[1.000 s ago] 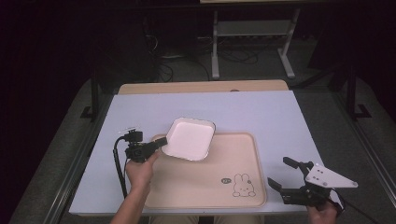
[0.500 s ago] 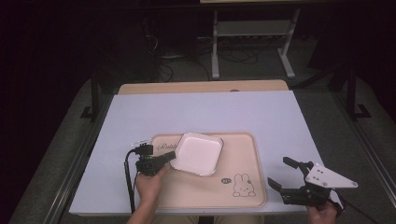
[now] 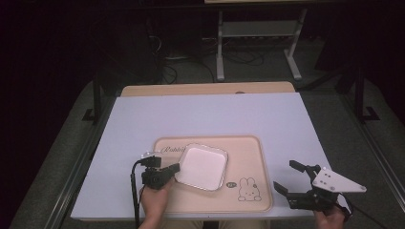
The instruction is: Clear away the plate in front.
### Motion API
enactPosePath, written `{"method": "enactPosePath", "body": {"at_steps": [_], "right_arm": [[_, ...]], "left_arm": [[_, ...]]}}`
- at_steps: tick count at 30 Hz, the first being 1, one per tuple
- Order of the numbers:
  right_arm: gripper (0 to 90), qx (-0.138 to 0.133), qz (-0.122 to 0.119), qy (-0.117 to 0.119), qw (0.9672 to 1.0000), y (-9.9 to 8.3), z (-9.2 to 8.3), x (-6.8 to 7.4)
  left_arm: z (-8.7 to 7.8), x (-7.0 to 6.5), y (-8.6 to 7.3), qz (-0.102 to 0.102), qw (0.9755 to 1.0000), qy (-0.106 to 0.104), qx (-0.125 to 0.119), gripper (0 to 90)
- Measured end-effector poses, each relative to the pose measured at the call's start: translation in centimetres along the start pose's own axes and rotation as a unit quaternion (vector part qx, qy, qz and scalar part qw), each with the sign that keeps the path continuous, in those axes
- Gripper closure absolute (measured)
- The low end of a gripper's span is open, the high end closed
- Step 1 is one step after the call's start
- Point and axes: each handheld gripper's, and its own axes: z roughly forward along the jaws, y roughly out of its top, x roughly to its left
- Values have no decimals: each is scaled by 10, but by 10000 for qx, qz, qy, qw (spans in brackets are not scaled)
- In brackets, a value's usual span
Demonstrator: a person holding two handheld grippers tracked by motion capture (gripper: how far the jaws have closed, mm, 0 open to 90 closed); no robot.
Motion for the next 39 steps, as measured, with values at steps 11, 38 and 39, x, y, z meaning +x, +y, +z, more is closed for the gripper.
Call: {"method": "enactPosePath", "body": {"at_steps": [11,38,39], "right_arm": [[129,-18,13,-12,10000,0,-1,0],[129,-63,17,-19,10000,2,-2,1],[129,-63,23,-23,10000,2,-2,1]], "left_arm": [[-6,-12,-13,292,9990,173,280,838],[-21,-22,-37,359,9983,-287,345,706],[-21,-22,-37,366,9982,-315,348,702]]}}
